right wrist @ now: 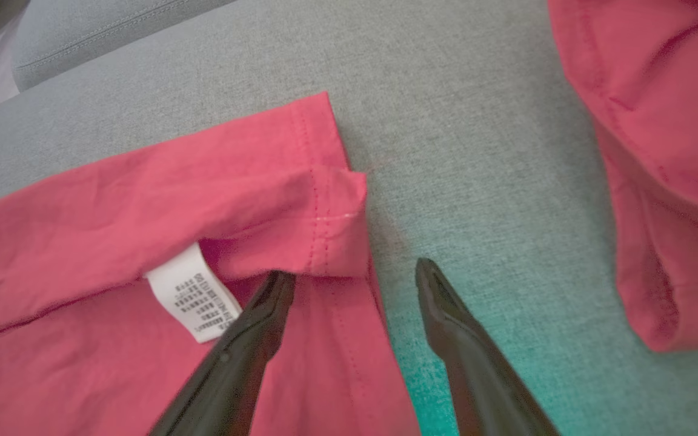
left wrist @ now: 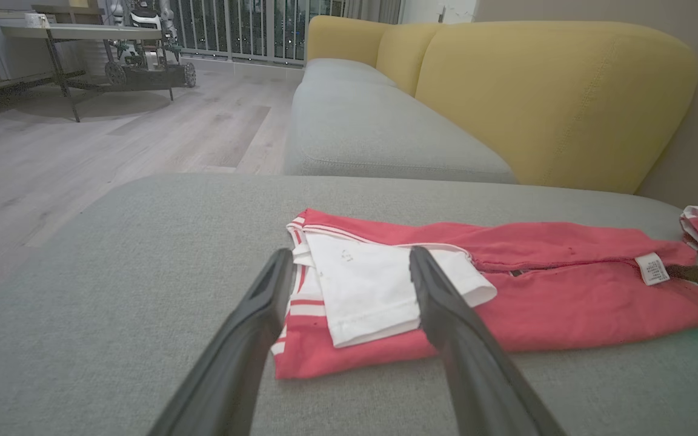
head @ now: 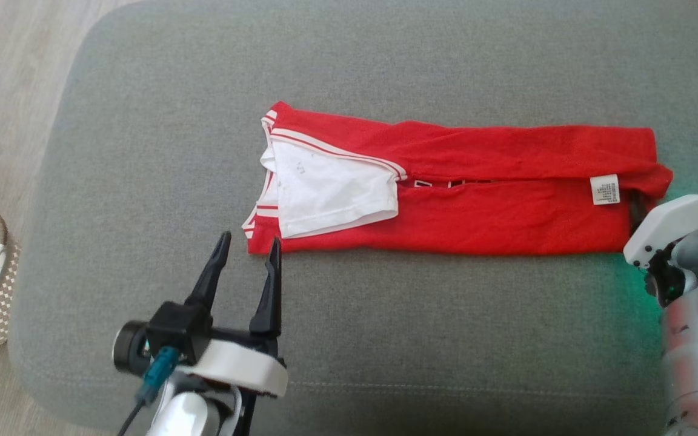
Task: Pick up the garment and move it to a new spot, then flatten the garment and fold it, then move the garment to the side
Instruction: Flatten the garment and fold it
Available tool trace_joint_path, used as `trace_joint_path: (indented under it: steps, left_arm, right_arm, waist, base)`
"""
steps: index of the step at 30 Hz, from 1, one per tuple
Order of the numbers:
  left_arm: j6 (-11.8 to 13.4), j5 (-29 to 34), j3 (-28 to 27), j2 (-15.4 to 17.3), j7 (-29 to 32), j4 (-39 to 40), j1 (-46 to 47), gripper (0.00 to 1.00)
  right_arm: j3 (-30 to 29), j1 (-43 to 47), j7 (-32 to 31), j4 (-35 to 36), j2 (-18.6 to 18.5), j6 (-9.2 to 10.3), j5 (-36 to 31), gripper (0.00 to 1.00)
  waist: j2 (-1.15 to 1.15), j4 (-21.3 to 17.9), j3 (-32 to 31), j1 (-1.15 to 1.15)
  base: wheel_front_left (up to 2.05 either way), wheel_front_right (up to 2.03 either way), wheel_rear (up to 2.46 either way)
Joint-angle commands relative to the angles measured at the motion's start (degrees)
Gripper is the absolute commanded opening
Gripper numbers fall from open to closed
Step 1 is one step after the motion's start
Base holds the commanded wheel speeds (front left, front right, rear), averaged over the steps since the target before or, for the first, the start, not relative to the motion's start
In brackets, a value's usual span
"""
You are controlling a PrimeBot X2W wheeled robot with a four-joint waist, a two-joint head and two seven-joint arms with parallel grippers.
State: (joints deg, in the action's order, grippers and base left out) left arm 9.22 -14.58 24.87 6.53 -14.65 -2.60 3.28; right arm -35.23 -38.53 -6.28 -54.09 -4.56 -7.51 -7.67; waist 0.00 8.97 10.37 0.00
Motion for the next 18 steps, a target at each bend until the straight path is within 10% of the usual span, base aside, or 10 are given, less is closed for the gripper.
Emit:
trace_joint_path:
  steps: [1, 18]
  left_arm:
    - [-0.4, 0.71, -2.53, -0.23, -0.35, 1.43, 0.53, 1.0]
    - [-3.6, 3.21, -3.52, -2.15, -0.35, 1.2, -0.78, 1.0]
  right_arm:
    - [1.4, -2.58, 0.72, 1.12, 0.24, 0.02, -0.35, 1.0]
    - [-0.02, -2.75, 1.04, 0.6, -1.89, 0.02, 2.66, 1.0]
  waist:
    - [0.0, 0.19, -0.46, 0.0]
    - [0.0, 0.43, -0.79, 0.0]
  base:
    - [0.0, 0.0, 0.0]
    - [0.0, 0.0, 0.0]
